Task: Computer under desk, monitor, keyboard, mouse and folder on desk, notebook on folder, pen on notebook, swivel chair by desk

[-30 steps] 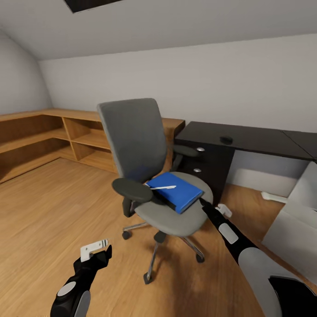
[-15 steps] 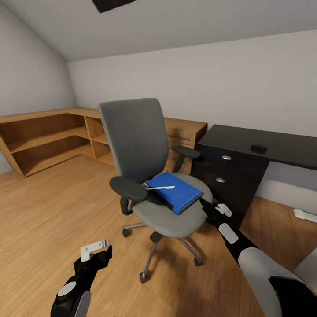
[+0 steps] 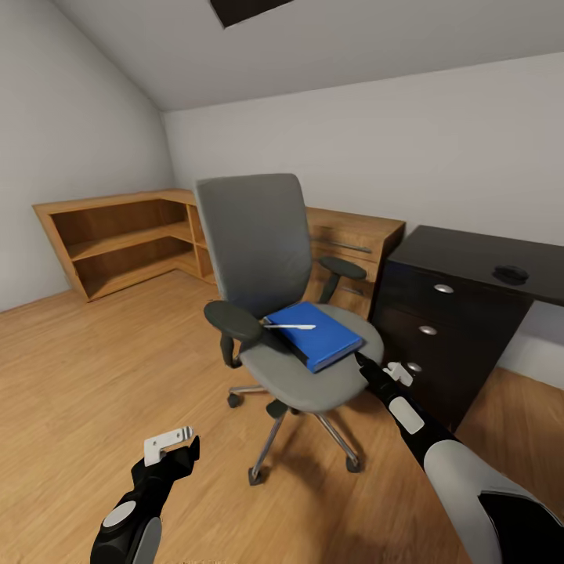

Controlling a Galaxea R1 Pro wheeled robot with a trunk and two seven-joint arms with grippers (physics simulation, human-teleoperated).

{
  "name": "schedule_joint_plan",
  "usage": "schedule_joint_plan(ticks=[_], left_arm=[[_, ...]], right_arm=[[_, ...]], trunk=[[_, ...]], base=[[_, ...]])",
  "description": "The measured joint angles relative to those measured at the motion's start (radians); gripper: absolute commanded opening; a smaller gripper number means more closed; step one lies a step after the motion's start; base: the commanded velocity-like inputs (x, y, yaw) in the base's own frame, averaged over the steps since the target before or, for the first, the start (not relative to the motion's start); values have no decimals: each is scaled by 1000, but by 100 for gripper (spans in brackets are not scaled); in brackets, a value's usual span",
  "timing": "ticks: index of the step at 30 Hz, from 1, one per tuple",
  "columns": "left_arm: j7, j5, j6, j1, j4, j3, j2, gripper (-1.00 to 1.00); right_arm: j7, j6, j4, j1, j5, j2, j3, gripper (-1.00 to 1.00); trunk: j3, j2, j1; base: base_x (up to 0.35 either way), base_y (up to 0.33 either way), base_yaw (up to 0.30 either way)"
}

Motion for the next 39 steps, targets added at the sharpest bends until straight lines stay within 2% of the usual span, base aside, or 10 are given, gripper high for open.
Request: schedule_joint_plan(ticks=[8,13,24,33,35,39], left_arm=[[0,0,0,0,0,-1,0,100],[0,0,0,0,1,-2,0,100],[0,0,0,0,1,-2,0,100],[0,0,0,0,1,-1,0,100],[0,0,0,0,1,-2,0,100],[0,0,0,0,1,-1,0,100]], right_arm=[[6,0,0,0,-2,0,7,100],[30,0,3,0,-3,0,7,100],[35,-1,5,0,-3,1,8,100],[41,0,2,2,-1,4,10,100],[61,1,0,2,-3,5,10,100],[171,4,3,2,-6,10,10,100]], trunk=[[0,0,0],[0,0,1],[0,0,1],[0,0,0],[0,0,0],[0,0,0]], base=[[-38,0,119],[-296,0,4],[-335,0,0],[-87,0,0],[-8,0,0],[-2,0,0]])
